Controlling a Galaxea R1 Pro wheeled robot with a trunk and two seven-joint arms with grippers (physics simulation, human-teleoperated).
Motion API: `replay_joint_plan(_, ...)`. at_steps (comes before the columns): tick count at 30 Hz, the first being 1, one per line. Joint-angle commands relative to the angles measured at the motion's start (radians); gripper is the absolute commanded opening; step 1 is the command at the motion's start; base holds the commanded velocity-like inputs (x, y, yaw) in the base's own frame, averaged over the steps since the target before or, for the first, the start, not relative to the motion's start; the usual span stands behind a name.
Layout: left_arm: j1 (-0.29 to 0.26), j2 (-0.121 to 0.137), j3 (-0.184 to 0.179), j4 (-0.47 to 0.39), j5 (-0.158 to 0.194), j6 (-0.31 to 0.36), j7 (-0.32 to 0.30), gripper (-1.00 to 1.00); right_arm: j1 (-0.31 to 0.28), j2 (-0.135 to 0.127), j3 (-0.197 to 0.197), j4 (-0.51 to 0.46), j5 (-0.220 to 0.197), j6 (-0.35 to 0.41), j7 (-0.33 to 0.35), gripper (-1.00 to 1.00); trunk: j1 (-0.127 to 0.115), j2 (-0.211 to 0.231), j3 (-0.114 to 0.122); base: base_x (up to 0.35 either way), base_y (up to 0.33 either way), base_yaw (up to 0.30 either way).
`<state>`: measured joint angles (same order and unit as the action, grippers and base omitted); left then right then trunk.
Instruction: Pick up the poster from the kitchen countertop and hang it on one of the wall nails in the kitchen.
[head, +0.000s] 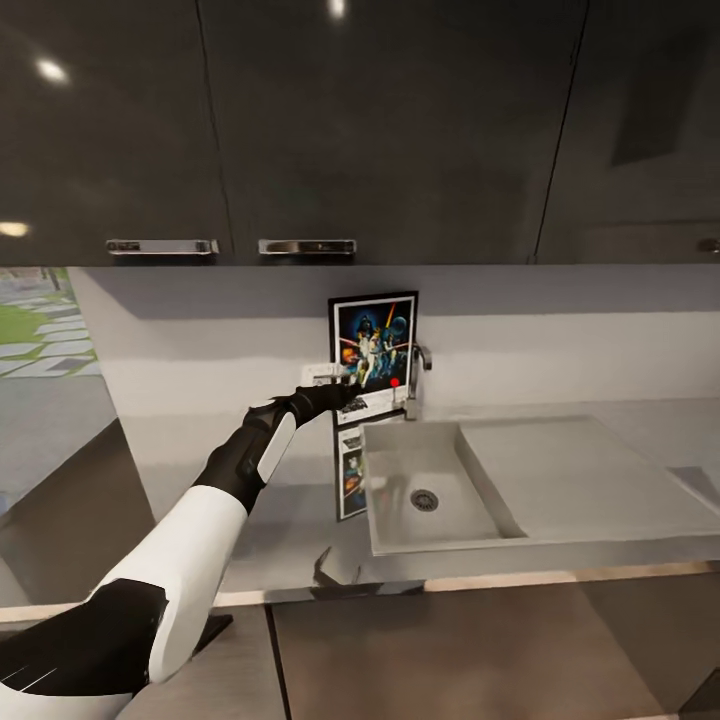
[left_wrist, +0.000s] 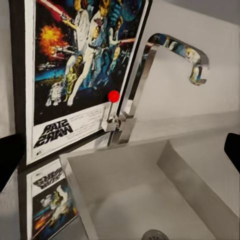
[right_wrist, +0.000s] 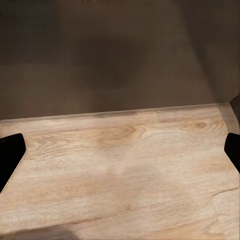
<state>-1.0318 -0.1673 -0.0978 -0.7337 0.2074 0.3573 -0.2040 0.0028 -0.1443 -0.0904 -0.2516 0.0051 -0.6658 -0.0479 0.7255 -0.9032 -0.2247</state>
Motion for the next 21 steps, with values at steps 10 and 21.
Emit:
replay_joint_plan(10,-0.001,0.0,0.0,-0.001,0.008,0.006,-0.001,1.0,0.0,0.0,-0.003,-0.001,0.001,-0.001,-0.001,1.0,0.0,-0.001,-0.001,0.048,0.043,-0.001)
replay_joint_plan(21,-0.04,-0.005,-0.015,0.059,0.02,0.018,-0.039,1.0,0.0,0.001,-0.002,-0.001,0.001,-0.001,-0.001,1.0,0.0,-0.001,-0.001,0.002,0.002,0.0)
